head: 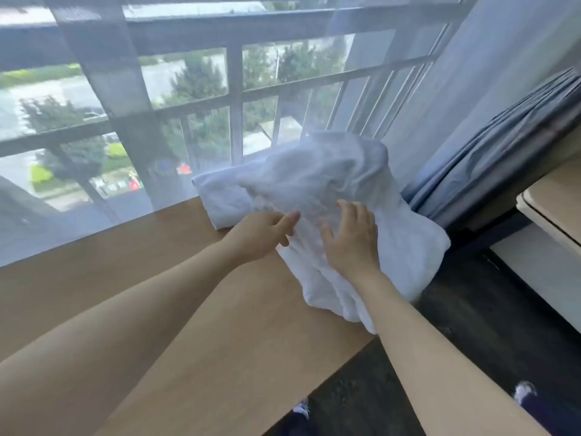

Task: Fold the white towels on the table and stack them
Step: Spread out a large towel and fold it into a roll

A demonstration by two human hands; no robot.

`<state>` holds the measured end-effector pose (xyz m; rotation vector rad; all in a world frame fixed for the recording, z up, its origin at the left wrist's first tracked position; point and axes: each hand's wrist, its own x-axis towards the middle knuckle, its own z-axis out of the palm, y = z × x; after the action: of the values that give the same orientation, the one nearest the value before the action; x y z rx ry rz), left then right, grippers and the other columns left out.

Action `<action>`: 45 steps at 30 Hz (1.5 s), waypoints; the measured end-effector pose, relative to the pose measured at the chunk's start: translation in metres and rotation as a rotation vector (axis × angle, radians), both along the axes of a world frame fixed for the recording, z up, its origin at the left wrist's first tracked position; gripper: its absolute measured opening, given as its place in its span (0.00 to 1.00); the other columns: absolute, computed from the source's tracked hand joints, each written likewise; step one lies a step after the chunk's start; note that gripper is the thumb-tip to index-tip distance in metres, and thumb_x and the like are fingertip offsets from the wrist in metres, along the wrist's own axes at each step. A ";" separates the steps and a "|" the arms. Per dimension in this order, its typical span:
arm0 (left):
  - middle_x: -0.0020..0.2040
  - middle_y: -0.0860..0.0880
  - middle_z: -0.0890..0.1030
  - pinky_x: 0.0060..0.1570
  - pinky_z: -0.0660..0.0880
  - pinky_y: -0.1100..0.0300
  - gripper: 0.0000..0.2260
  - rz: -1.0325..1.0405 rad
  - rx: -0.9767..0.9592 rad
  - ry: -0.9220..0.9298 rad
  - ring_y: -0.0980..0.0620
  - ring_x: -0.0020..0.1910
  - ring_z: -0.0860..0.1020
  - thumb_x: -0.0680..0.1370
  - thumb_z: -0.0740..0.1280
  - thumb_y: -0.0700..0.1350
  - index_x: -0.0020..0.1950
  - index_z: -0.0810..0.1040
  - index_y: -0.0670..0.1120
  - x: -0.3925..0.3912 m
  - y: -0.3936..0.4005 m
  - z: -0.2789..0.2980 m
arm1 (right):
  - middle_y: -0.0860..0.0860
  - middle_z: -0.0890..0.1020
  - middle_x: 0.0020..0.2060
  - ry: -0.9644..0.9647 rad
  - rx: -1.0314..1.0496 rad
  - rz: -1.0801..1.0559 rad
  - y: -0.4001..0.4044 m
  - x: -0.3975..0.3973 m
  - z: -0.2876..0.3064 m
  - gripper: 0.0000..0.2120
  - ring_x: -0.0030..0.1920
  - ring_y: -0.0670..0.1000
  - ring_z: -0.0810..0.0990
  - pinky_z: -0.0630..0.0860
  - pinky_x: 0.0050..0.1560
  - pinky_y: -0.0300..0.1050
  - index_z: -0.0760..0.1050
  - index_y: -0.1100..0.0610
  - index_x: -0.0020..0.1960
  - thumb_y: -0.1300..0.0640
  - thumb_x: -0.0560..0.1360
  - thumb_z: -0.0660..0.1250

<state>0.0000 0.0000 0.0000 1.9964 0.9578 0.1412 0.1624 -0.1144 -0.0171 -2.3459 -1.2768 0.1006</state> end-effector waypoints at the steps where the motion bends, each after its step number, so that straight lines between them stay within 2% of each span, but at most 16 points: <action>1: 0.42 0.55 0.85 0.44 0.76 0.58 0.27 0.065 -0.156 -0.024 0.54 0.44 0.82 0.80 0.53 0.69 0.49 0.83 0.50 0.012 0.000 -0.002 | 0.55 0.70 0.68 0.018 0.033 -0.012 0.002 0.015 -0.001 0.24 0.68 0.57 0.67 0.64 0.67 0.50 0.67 0.57 0.72 0.47 0.80 0.63; 3: 0.39 0.53 0.86 0.43 0.80 0.56 0.29 0.188 -0.269 0.011 0.50 0.42 0.83 0.79 0.56 0.70 0.46 0.83 0.47 0.032 -0.003 -0.005 | 0.55 0.70 0.68 0.058 0.034 -0.017 0.007 0.049 -0.004 0.25 0.68 0.57 0.67 0.64 0.67 0.50 0.67 0.58 0.72 0.47 0.80 0.64; 7: 0.31 0.50 0.85 0.41 0.82 0.52 0.38 0.365 -0.176 0.117 0.48 0.35 0.85 0.74 0.56 0.76 0.37 0.84 0.43 0.055 -0.004 -0.016 | 0.56 0.68 0.70 0.092 0.006 0.012 0.027 0.112 -0.014 0.28 0.70 0.58 0.65 0.63 0.70 0.52 0.66 0.59 0.73 0.45 0.80 0.65; 11: 0.32 0.51 0.85 0.34 0.83 0.54 0.37 0.507 -0.170 0.136 0.52 0.29 0.83 0.70 0.57 0.78 0.40 0.84 0.44 0.057 -0.006 -0.024 | 0.57 0.67 0.71 0.125 0.019 0.037 0.045 0.150 -0.020 0.30 0.71 0.59 0.65 0.62 0.70 0.51 0.66 0.59 0.74 0.42 0.79 0.65; 14: 0.36 0.49 0.86 0.33 0.83 0.52 0.31 0.646 -0.266 -0.004 0.49 0.33 0.85 0.71 0.64 0.74 0.46 0.84 0.46 0.067 -0.016 -0.030 | 0.58 0.68 0.71 0.119 0.037 0.050 0.060 0.166 -0.023 0.31 0.70 0.60 0.65 0.61 0.71 0.51 0.67 0.59 0.73 0.41 0.78 0.66; 17: 0.46 0.52 0.87 0.40 0.83 0.53 0.27 0.816 -0.466 -0.272 0.51 0.43 0.86 0.71 0.69 0.70 0.58 0.82 0.50 0.085 -0.025 -0.031 | 0.59 0.68 0.70 0.110 0.063 0.053 0.075 0.180 -0.021 0.32 0.69 0.61 0.67 0.65 0.71 0.55 0.68 0.58 0.70 0.38 0.75 0.68; 19: 0.55 0.56 0.85 0.46 0.82 0.54 0.33 0.876 -0.556 -0.421 0.53 0.50 0.85 0.66 0.72 0.72 0.66 0.76 0.56 0.098 -0.030 -0.030 | 0.58 0.67 0.70 0.157 0.055 0.061 0.083 0.183 -0.020 0.35 0.70 0.61 0.67 0.66 0.71 0.56 0.67 0.57 0.70 0.36 0.73 0.69; 22: 0.64 0.56 0.79 0.60 0.79 0.48 0.39 0.999 -0.538 -0.512 0.51 0.57 0.82 0.62 0.75 0.71 0.68 0.72 0.57 0.115 -0.036 -0.030 | 0.58 0.67 0.69 0.205 0.013 0.066 0.091 0.180 -0.027 0.40 0.70 0.60 0.66 0.64 0.72 0.53 0.64 0.55 0.73 0.32 0.71 0.70; 28: 0.67 0.55 0.73 0.64 0.76 0.48 0.27 1.174 -0.442 -0.572 0.50 0.61 0.78 0.64 0.80 0.64 0.58 0.76 0.57 0.139 -0.042 -0.030 | 0.61 0.72 0.62 0.104 0.050 -0.009 0.094 0.169 -0.038 0.34 0.62 0.63 0.72 0.66 0.63 0.55 0.68 0.57 0.68 0.34 0.74 0.68; 32: 0.66 0.56 0.71 0.67 0.73 0.47 0.38 1.203 -0.414 -0.595 0.48 0.65 0.75 0.59 0.80 0.67 0.64 0.75 0.55 0.143 -0.042 -0.023 | 0.62 0.73 0.63 0.031 0.035 -0.026 0.096 0.165 -0.042 0.28 0.63 0.64 0.71 0.66 0.61 0.58 0.67 0.57 0.68 0.39 0.78 0.65; 35: 0.64 0.56 0.74 0.64 0.75 0.48 0.43 1.140 -0.428 -0.635 0.49 0.63 0.77 0.54 0.81 0.68 0.66 0.72 0.61 0.139 -0.039 -0.015 | 0.62 0.70 0.67 0.046 0.009 -0.037 0.099 0.168 -0.040 0.31 0.67 0.64 0.68 0.63 0.65 0.60 0.64 0.57 0.72 0.38 0.78 0.62; 37: 0.63 0.53 0.79 0.62 0.78 0.48 0.48 1.062 -0.475 -0.694 0.49 0.61 0.80 0.54 0.82 0.68 0.71 0.72 0.56 0.131 -0.034 -0.009 | 0.64 0.68 0.69 0.033 0.006 -0.040 0.099 0.171 -0.036 0.35 0.69 0.64 0.66 0.60 0.70 0.60 0.61 0.58 0.74 0.35 0.78 0.61; 39: 0.58 0.50 0.84 0.56 0.81 0.49 0.44 0.976 -0.505 -0.740 0.47 0.57 0.83 0.57 0.82 0.66 0.69 0.76 0.50 0.122 -0.031 -0.003 | 0.64 0.64 0.73 0.041 0.008 -0.025 0.099 0.173 -0.031 0.37 0.74 0.63 0.61 0.55 0.74 0.61 0.60 0.59 0.75 0.33 0.78 0.58; 41: 0.52 0.50 0.87 0.47 0.83 0.54 0.28 0.922 -0.465 -0.778 0.47 0.53 0.85 0.63 0.81 0.63 0.58 0.84 0.53 0.113 -0.031 0.003 | 0.64 0.65 0.73 0.064 0.020 -0.002 0.097 0.174 -0.026 0.37 0.75 0.62 0.61 0.53 0.75 0.61 0.60 0.58 0.76 0.33 0.78 0.57; 43: 0.49 0.51 0.87 0.42 0.83 0.57 0.12 0.902 -0.412 -0.825 0.49 0.50 0.86 0.68 0.80 0.58 0.49 0.86 0.60 0.105 -0.033 0.009 | 0.63 0.71 0.68 0.089 0.089 0.008 0.094 0.172 -0.022 0.34 0.70 0.63 0.67 0.57 0.73 0.61 0.62 0.57 0.74 0.34 0.78 0.58; 45: 0.49 0.50 0.87 0.42 0.82 0.56 0.10 0.904 -0.412 -0.861 0.49 0.49 0.86 0.68 0.79 0.56 0.48 0.87 0.60 0.100 -0.036 0.013 | 0.63 0.74 0.64 0.159 0.168 -0.008 0.091 0.167 -0.018 0.34 0.66 0.64 0.70 0.62 0.70 0.59 0.64 0.57 0.73 0.33 0.76 0.58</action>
<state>0.0998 -0.0362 0.0126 0.8393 1.0896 1.0972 0.3293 -0.0230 -0.0356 -2.1549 -1.1532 0.1671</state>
